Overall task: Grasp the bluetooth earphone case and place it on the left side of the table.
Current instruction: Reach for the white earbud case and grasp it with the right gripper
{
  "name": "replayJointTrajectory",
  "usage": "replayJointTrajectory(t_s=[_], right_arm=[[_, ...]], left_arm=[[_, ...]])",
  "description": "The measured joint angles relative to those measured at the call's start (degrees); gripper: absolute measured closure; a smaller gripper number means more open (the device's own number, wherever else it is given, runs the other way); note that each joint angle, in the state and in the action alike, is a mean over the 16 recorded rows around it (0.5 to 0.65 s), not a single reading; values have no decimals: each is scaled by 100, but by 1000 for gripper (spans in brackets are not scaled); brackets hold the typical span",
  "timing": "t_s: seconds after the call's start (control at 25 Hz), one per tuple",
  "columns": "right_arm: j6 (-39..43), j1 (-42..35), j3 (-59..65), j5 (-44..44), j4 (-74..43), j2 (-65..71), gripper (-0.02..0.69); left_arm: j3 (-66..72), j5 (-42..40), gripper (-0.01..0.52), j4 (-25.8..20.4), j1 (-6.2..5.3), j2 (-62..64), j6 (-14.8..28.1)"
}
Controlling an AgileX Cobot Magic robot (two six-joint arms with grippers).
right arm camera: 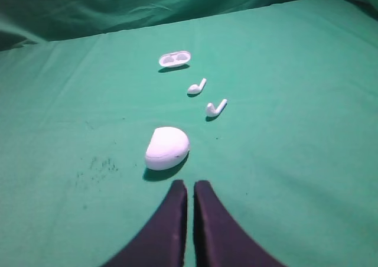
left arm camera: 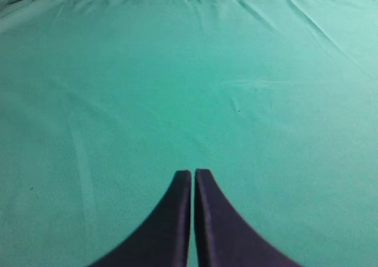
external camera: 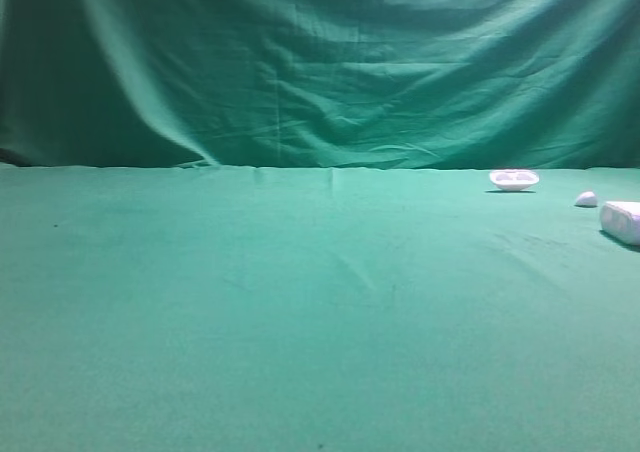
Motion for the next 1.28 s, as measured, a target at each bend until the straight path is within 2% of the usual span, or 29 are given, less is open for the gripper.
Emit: replayJointTrajectory(t_s=[0.4, 0.6, 0.76, 1.12, 1.28], right_arm=[[2, 0, -121, -1359, 35, 75, 665], [-82, 0, -597, -1566, 54, 596, 665], [-123, 0, -1129, -1221, 86, 1426, 665], [-345, 24, -2647, 562, 299, 4306, 662], [-522, 78, -3325, 1094, 400, 5659, 621]], left_arm=[[0, 0, 514, 0, 0, 0, 0], [0, 0, 514, 0, 0, 0, 0], [0, 0, 514, 0, 0, 0, 0], [0, 0, 514, 0, 0, 0, 0], [0, 0, 514, 0, 0, 0, 0]])
